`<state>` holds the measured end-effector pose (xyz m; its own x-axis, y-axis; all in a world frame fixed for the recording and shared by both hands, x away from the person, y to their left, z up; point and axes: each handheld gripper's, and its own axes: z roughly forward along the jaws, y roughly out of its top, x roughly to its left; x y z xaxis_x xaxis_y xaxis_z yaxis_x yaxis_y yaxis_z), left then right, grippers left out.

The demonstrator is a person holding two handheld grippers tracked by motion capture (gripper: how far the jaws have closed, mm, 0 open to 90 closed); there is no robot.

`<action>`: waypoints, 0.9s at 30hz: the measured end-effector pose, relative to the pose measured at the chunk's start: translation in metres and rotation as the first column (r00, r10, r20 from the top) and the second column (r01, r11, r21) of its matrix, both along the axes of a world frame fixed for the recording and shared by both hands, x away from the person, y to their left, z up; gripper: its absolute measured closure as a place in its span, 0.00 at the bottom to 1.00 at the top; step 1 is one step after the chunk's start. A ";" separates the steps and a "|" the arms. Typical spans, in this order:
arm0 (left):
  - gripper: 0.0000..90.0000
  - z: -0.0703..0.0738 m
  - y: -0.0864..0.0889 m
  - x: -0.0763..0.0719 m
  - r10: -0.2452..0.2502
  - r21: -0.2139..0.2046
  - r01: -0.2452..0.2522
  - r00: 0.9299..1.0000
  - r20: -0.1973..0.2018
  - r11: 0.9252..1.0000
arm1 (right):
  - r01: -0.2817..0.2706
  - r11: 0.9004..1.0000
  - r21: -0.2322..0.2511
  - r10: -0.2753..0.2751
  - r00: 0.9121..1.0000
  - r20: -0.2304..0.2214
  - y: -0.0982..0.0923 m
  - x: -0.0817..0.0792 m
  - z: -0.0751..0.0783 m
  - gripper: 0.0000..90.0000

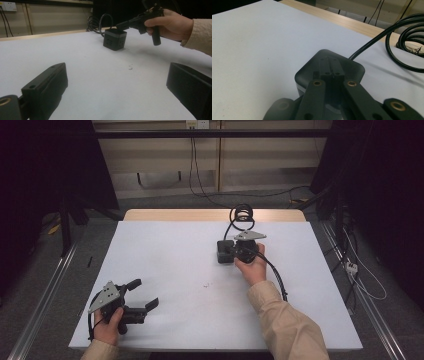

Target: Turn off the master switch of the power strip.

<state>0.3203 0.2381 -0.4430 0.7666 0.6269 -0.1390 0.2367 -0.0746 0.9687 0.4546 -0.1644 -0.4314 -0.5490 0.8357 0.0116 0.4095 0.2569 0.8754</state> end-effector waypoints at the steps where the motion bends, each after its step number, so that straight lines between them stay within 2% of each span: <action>1: 0.04 0.000 0.000 0.000 0.000 0.000 0.000 1.000 0.000 1.000 | 0.000 1.000 -0.002 0.000 1.000 0.001 0.000 0.000 0.000 1.00; 27: 0.04 0.000 0.001 0.000 0.001 0.002 -0.001 1.000 0.001 1.000 | 0.002 1.000 0.020 -0.002 1.000 -0.005 -0.001 0.001 0.000 1.00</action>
